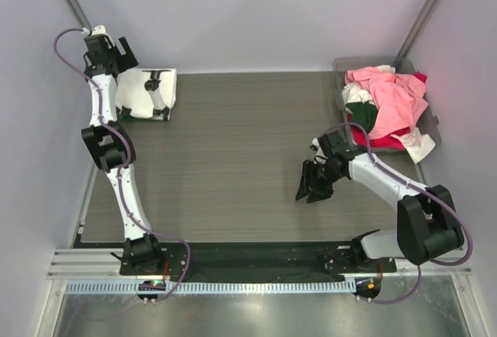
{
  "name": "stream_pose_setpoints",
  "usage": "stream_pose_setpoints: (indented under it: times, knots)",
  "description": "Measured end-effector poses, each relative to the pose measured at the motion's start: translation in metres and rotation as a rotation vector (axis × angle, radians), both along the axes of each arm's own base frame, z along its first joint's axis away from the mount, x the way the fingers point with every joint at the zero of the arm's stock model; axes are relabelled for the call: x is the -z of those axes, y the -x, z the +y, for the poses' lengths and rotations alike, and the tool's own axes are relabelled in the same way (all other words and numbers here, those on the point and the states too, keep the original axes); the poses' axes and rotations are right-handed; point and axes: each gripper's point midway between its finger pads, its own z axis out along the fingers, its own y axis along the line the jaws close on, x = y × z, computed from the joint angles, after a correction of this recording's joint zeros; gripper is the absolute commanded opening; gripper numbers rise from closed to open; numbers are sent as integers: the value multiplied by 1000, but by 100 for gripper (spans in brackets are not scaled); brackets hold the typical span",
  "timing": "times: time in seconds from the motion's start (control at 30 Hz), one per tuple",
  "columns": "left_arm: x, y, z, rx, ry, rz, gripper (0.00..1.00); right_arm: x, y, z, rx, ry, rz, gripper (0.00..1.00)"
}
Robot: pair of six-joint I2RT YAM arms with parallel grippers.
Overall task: Fold and stack the t-shirts
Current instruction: Neatly place the folded tshirt to the corner
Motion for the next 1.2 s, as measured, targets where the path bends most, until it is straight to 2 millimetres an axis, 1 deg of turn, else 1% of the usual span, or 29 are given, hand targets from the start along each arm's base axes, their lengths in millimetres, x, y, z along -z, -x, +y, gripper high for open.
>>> stream_pose_setpoints:
  times: [0.1,0.2,0.27,0.33,0.4,0.47,0.57,0.63,0.67,0.7,0.77,0.8,0.87,0.93,1.0,1.03,1.1,1.17,1.2]
  knots:
    - [18,4,24,-77,-19,30,100,3,1,0,-1,3,14,48]
    - [24,12,38,-141,-27,51,100,7,1,1,1,7,29,48]
    - [25,22,42,-176,-24,71,100,7,1,2,1,7,31,48]
    - [19,34,41,-207,-16,84,100,6,2,4,0,4,25,50]
    - [3,49,37,-229,-6,82,100,3,2,5,-2,11,10,51]
    - [-20,67,29,-240,11,62,100,-2,4,6,-5,22,-11,53]
    - [-69,98,15,-247,33,-2,100,-18,5,8,-10,30,-65,57]
    - [-99,117,6,-242,42,-52,100,-31,5,9,-11,26,-107,59]
    - [-110,126,1,-242,52,-71,100,-37,6,9,-10,22,-126,60]
    - [-121,137,-4,-236,61,-96,100,-43,7,8,-10,18,-147,61]
    - [-130,157,-16,-226,90,-108,100,-56,11,6,-5,10,-185,61]
    - [-132,168,-23,-217,109,-112,100,-61,13,5,-1,7,-197,62]
    - [-126,187,-41,-182,148,-85,100,-69,17,2,10,2,-220,62]
    - [-115,204,-64,-132,187,-48,100,-75,22,-1,20,-3,-235,63]
    - [-98,221,-91,-73,216,13,100,-80,26,-3,31,-10,-244,66]
    - [-89,232,-109,-30,228,36,100,-82,27,-3,37,-15,-249,67]
    - [-72,256,-143,50,254,101,100,-87,30,-4,45,-28,-266,72]
    - [-59,282,-175,143,278,146,100,-91,33,-5,53,-38,-276,73]
    - [-51,298,-191,192,294,177,100,-93,34,-5,55,-43,-279,76]
